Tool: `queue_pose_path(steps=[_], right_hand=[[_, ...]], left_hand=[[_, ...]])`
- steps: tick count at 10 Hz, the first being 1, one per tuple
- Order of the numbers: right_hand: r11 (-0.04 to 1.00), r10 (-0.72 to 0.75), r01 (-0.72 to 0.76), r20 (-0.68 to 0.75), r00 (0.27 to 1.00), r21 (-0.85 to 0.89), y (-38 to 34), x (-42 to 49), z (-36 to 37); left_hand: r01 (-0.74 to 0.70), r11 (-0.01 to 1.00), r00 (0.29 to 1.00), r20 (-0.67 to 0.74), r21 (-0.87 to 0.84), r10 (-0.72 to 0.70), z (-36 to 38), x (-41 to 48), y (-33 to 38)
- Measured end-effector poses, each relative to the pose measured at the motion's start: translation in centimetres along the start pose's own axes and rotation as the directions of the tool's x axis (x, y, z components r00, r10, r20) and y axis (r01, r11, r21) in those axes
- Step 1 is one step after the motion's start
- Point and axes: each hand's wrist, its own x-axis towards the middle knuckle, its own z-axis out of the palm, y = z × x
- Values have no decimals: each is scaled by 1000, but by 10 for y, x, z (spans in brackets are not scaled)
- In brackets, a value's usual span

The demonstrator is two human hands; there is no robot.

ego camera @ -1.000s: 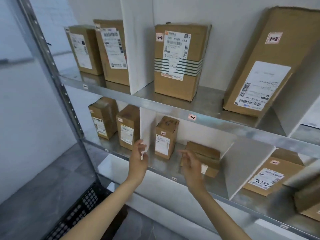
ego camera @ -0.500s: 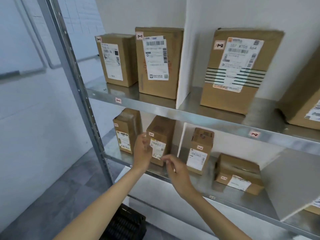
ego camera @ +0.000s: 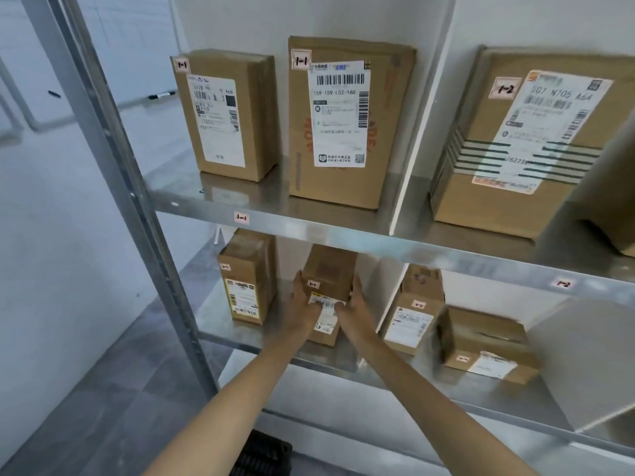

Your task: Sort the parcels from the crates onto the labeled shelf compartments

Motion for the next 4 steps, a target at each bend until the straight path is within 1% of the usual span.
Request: queue_pose_path(steps=[1, 2, 3, 4], right_hand=[[1000, 1, -1, 2, 1000, -3, 6, 1, 3], [1000, -15, 15, -11, 1000, 3, 8, 4, 4], [998, -62, 63, -37, 997, 29, 6, -3, 2], [992, -121, 122, -28, 992, 41, 4, -10, -7]], left_hand=[[-29, 997, 1000, -2, -77, 28, 2, 0, -4], [1, 989, 1000, 4, -151, 0, 1, -1, 2], [62, 987, 998, -2, -151, -64, -2, -11, 8], [65, 982, 987, -133, -180, -89, -5, -17, 11]])
